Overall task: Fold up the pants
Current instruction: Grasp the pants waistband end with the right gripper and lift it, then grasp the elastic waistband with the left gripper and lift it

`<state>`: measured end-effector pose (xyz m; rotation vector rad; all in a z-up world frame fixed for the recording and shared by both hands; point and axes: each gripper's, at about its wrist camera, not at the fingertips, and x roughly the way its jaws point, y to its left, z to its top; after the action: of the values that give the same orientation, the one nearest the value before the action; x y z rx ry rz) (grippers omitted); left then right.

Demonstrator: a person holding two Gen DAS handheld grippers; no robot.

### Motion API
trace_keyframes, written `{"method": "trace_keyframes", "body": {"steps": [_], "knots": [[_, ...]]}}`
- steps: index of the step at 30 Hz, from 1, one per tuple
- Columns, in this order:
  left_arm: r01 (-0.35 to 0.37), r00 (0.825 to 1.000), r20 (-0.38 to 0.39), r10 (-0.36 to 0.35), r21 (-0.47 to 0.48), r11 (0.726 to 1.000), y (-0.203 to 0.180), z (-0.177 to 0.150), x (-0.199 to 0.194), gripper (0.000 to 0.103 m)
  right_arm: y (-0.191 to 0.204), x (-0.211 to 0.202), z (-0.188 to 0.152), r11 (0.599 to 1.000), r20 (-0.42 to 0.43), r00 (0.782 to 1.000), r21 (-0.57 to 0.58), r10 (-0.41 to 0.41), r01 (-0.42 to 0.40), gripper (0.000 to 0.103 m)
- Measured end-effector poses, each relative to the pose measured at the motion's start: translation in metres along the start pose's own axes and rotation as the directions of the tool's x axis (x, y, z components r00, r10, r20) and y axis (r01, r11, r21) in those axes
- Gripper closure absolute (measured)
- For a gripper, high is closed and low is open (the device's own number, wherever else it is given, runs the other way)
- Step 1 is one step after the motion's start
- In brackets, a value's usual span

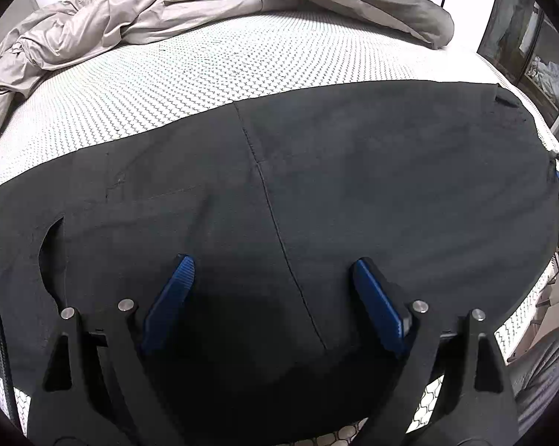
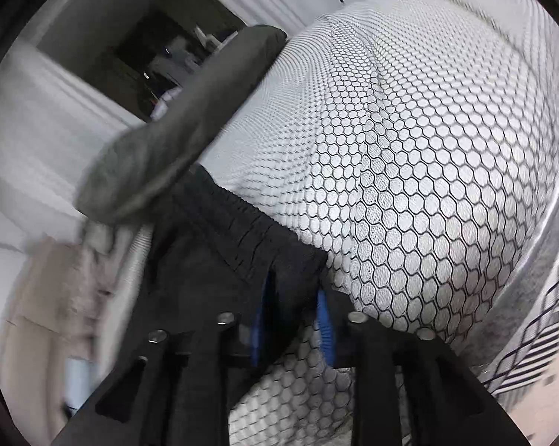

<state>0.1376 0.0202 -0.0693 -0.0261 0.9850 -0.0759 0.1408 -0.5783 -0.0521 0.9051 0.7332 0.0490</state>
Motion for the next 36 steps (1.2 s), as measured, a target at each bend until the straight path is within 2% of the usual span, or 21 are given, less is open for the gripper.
{"method": "trace_keyframes", "body": {"steps": [1,6,10,12,13,14,16,18,20,21,23,25,26,27,28,29,30,31,33,35,36], "knots": [[-0.001,1.000,0.000,0.001,0.001,1.000,0.000,0.000,0.000,0.017,-0.005,-0.004,0.000,0.998,-0.009,0.999,0.034,0.052,-0.052,0.052],[-0.005,1.000,-0.002,0.005,0.001,1.000,0.001,0.001,0.002,0.016,-0.027,-0.003,-0.004,0.978,-0.064,0.981,0.113,0.183,-0.175,0.051],[-0.009,1.000,-0.006,0.009,-0.003,1.000,0.001,0.004,0.003,0.015,-0.032,0.008,0.000,0.979,-0.039,0.980,0.071,0.195,-0.192,0.050],[-0.010,1.000,-0.008,0.010,-0.008,1.000,0.000,0.004,0.002,0.015,-0.024,-0.001,0.003,0.983,0.014,0.984,0.039,0.180,-0.180,0.059],[-0.010,1.000,-0.007,0.010,-0.010,1.000,0.001,0.005,0.002,0.015,-0.012,-0.003,0.002,0.989,0.035,0.988,0.000,0.149,-0.149,0.081],[-0.010,1.000,-0.005,0.010,-0.015,1.000,0.001,0.005,0.000,0.015,-0.007,-0.005,0.002,0.993,0.041,0.992,-0.028,0.119,-0.118,0.087],[-0.006,1.000,-0.001,0.006,-0.032,0.999,0.005,0.006,-0.004,0.016,0.003,-0.015,0.002,0.994,0.069,0.993,-0.057,0.094,-0.091,0.090],[-0.004,1.000,0.021,0.005,-0.059,0.998,0.010,0.008,-0.012,0.016,0.033,-0.031,0.000,0.991,0.109,0.992,-0.126,0.065,-0.051,0.091],[0.006,0.999,0.050,-0.001,-0.088,0.996,0.015,0.010,-0.021,0.016,0.078,-0.043,-0.013,0.973,0.121,0.989,-0.221,0.090,-0.062,0.091],[0.014,0.998,0.069,-0.006,-0.110,0.994,0.019,0.012,-0.027,0.016,0.094,-0.042,-0.018,0.963,0.111,0.986,-0.251,0.124,-0.092,0.091],[0.038,0.995,0.102,-0.022,-0.158,0.987,0.030,0.014,-0.037,0.016,0.158,-0.029,-0.045,0.916,0.022,0.974,-0.346,0.224,-0.203,0.091],[0.049,0.992,0.122,-0.026,-0.191,0.980,0.039,0.015,-0.044,0.016,0.200,-0.014,-0.080,0.860,-0.078,0.961,-0.432,0.264,-0.271,0.089],[0.052,0.991,0.131,-0.025,-0.206,0.977,0.043,0.015,-0.046,0.016,0.226,0.003,-0.105,0.818,-0.175,0.944,-0.471,0.281,-0.330,0.081],[0.051,0.991,0.134,-0.022,-0.214,0.976,0.046,0.015,-0.048,0.016,0.246,0.025,-0.133,0.776,-0.305,0.909,-0.483,0.285,-0.406,0.070],[0.048,0.991,0.131,-0.018,-0.227,0.973,0.050,0.015,-0.048,0.016,0.260,0.047,-0.160,0.736,-0.450,0.854,-0.480,0.260,-0.478,0.036],[0.046,0.992,0.124,-0.017,-0.239,0.970,0.053,0.014,-0.048,0.016,0.267,0.061,-0.183,0.709,-0.542,0.812,-0.484,0.217,-0.513,0.026],[0.046,0.993,0.119,-0.017,-0.248,0.968,0.056,0.013,-0.048,0.016,0.273,0.073,-0.211,0.668,-0.611,0.781,-0.529,0.128,-0.523,0.027],[0.046,0.993,0.115,-0.017,-0.255,0.966,0.058,0.012,-0.048,0.016,0.276,0.074,-0.229,0.618,-0.615,0.787,-0.597,0.057,-0.511,0.036],[0.054,0.993,0.111,-0.026,-0.264,0.963,0.057,0.010,-0.048,0.016,0.279,0.066,-0.239,0.549,-0.606,0.795,-0.658,0.021,-0.516,0.037],[0.074,0.992,0.114,-0.045,-0.262,0.962,0.053,0.009,-0.046,0.016,0.273,0.037,-0.221,0.550,-0.567,0.819,-0.658,0.087,-0.514,0.035],[0.097,0.991,0.118,-0.069,-0.257,0.961,0.050,0.010,-0.046,0.016,0.269,0.030,-0.206,0.565,-0.525,0.844,-0.665,0.111,-0.489,0.034]]}}
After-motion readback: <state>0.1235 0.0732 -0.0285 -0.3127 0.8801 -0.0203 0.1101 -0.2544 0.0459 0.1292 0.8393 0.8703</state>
